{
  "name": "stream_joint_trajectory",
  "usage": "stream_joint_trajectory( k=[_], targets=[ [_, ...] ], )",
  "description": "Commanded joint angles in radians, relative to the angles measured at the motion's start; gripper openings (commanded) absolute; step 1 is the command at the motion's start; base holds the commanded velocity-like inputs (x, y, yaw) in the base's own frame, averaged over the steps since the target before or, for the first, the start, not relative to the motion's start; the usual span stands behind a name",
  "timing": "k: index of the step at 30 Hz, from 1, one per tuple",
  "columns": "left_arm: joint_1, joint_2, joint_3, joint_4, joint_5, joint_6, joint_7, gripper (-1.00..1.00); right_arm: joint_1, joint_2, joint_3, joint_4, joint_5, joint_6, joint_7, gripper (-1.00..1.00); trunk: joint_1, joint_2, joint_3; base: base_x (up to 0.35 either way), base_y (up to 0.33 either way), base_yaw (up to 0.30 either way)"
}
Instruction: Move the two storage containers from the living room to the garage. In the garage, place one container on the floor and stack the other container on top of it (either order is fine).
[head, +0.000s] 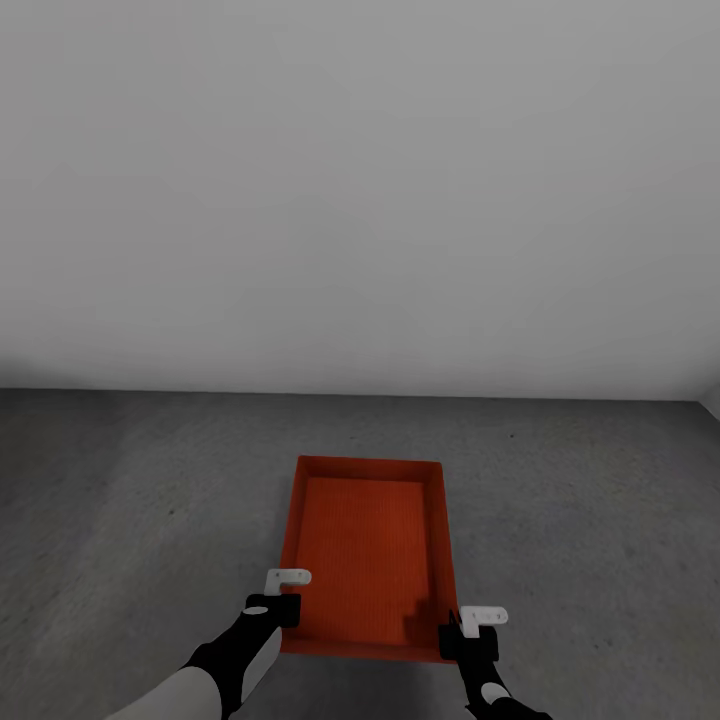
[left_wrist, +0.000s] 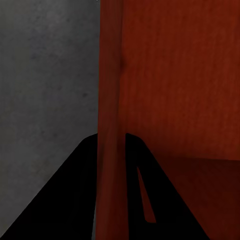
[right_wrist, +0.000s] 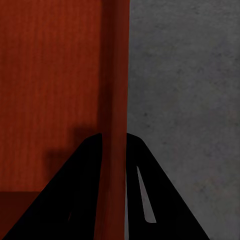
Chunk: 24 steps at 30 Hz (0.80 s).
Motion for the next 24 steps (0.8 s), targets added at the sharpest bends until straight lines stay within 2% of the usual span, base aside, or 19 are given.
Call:
stream_joint_trajectory(
  k=[1, 5, 9, 24],
  targets=[
    [0.0, -0.005, -0.001, 0.002, 0.025, 0.007, 0.011, -1.0, -0.001, 0.0, 0.023, -0.035, -0.01, -0.009, 0.002, -1.0, 0.0, 0.0, -0.001, 0.0, 0.0, 0.0],
    [0.0, -0.006, -0.001, 0.002, 0.025, 0.007, 0.011, -1.0, -0.001, 0.0, 0.023, -0.035, -0.01, -0.009, 0.003, -1.0, 0.0, 0.0, -0.001, 0.0, 0.0, 0.0],
    [0.0, -0.006, -0.001, 0.002, 0.025, 0.007, 0.011, -1.0, -0.001, 0.0, 0.023, -0.035, -0.01, -0.009, 0.002, -1.0, 0.015, -0.028, -0.013, 0.0, 0.0, 0.0],
    [0.0, -0.005, -0.001, 0.002, 0.025, 0.007, 0.011, -1.0, -0.001, 0.0, 0.023, -0.035, -0.011, -0.008, 0.003, -1.0, 0.015, -0.028, -0.013, 0.0, 0.0, 0.0]
  ],
)
